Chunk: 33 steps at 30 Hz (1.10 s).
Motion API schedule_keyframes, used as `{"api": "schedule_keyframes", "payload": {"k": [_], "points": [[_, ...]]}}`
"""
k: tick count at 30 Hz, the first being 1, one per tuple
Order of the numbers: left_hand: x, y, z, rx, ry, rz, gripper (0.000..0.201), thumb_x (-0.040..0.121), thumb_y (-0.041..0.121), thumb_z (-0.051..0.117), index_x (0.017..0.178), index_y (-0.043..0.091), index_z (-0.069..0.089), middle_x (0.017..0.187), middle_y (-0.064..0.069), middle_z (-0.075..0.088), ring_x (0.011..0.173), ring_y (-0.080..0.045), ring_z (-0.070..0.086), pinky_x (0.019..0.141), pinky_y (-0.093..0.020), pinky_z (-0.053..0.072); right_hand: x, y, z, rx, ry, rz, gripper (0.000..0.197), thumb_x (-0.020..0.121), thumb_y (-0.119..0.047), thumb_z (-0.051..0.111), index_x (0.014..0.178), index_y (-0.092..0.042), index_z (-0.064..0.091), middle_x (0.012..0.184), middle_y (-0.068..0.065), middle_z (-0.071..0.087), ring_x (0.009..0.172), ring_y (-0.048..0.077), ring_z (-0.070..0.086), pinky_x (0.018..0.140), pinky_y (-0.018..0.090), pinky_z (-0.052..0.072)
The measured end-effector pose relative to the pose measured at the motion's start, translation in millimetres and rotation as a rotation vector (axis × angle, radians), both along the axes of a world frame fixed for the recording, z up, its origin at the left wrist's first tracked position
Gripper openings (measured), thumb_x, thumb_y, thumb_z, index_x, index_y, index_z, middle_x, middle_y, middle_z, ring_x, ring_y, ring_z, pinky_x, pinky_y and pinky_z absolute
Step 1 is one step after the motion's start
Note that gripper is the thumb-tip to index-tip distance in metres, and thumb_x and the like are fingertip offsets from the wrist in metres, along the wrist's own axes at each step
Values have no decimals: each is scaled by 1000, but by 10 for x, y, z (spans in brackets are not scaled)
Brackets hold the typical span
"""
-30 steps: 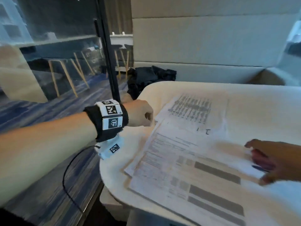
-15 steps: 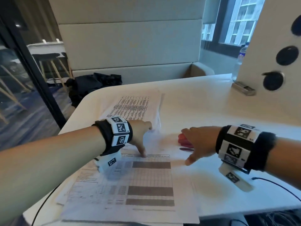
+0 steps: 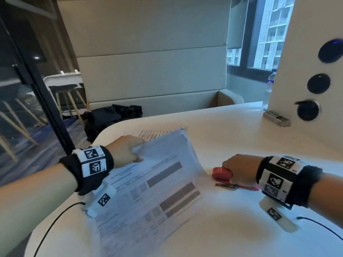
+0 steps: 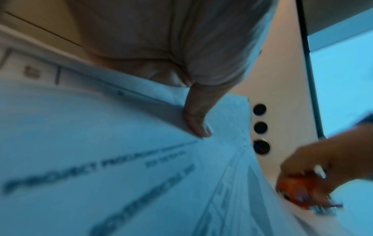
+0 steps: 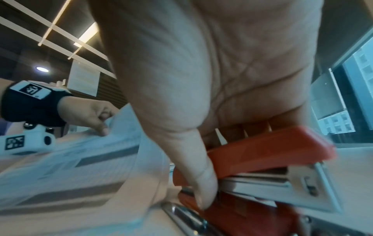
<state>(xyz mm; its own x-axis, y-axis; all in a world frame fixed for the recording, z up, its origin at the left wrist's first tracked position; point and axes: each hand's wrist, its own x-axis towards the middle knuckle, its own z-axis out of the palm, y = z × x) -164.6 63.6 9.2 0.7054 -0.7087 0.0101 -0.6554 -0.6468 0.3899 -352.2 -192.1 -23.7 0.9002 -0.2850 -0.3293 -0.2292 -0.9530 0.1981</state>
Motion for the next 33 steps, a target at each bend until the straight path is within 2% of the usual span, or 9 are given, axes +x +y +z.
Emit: {"api": "schedule_keyframes", "payload": {"k": [4, 6, 8, 10, 16, 22, 28, 31, 33], "points": [[50, 131, 209, -365, 74, 115, 10, 87, 9, 69, 88, 19, 71, 86, -1, 73, 79, -21, 68, 67, -25, 51, 91, -80, 63, 134, -195, -80, 53, 89, -44, 55, 135, -18, 48, 133, 0, 56, 119, 18, 53, 101, 31, 43], [25, 154, 221, -609, 164, 146, 19, 88, 5, 66, 87, 24, 69, 87, 4, 72, 83, -22, 69, 77, -35, 57, 161, -35, 98, 411, -397, -72, 62, 84, -43, 65, 138, -22, 42, 135, -4, 52, 123, 14, 49, 104, 31, 41], [-28, 155, 191, -816, 219, 181, 20, 89, 5, 64, 90, 25, 68, 91, 3, 74, 88, -23, 70, 85, -44, 56, 213, 87, 156, 812, -630, -68, 56, 80, -37, 73, 129, -25, 47, 125, -8, 58, 116, 9, 55, 98, 32, 48], [-112, 120, 143, -984, 265, 164, 22, 91, 6, 61, 93, 27, 66, 87, 10, 75, 84, -12, 72, 78, -36, 56, 242, 242, 232, 1108, -860, -84, 45, 82, -36, 72, 120, -23, 51, 112, -9, 67, 101, 4, 65, 85, 29, 56], [-376, -30, 164, -1139, 249, 22, 21, 90, 20, 58, 109, 29, 61, 107, 16, 72, 105, 0, 64, 90, -25, 47, 292, 536, 511, 1350, -1321, -89, 13, 95, -12, 55, 100, -13, 66, 86, -1, 75, 76, 8, 71, 61, 20, 57], [-481, 38, 291, -1280, 378, -56, 44, 70, 24, 78, 111, 23, 63, 108, 5, 73, 101, -10, 68, 84, -28, 54, 145, 502, 707, 1408, -1418, 32, 16, 80, -15, 69, 95, -14, 69, 84, -3, 76, 75, 11, 72, 59, 18, 55], [-620, -82, 80, -1195, 318, -50, 18, 73, 22, 70, 90, 28, 72, 95, 0, 75, 91, -14, 69, 77, -26, 54, 77, 589, 520, 1424, -1299, -67, 18, 67, -19, 79, 84, -14, 74, 82, 10, 76, 77, 27, 73, 67, 45, 60], [-543, -95, 141, -1207, 330, -15, 16, 77, 31, 77, 90, 22, 74, 98, -13, 72, 96, -33, 65, 84, -47, 52, 47, 574, 608, 1467, -1267, -26, 15, 75, -13, 75, 90, -12, 73, 84, 6, 76, 80, 24, 73, 64, 35, 60], [-524, -82, 212, -1208, 360, -31, 26, 74, 34, 73, 95, 19, 74, 98, -12, 73, 97, -35, 66, 85, -49, 52, 41, 542, 695, 1471, -1284, 11, 24, 73, -20, 75, 95, -11, 72, 87, 6, 76, 82, 22, 73, 66, 31, 58]]}}
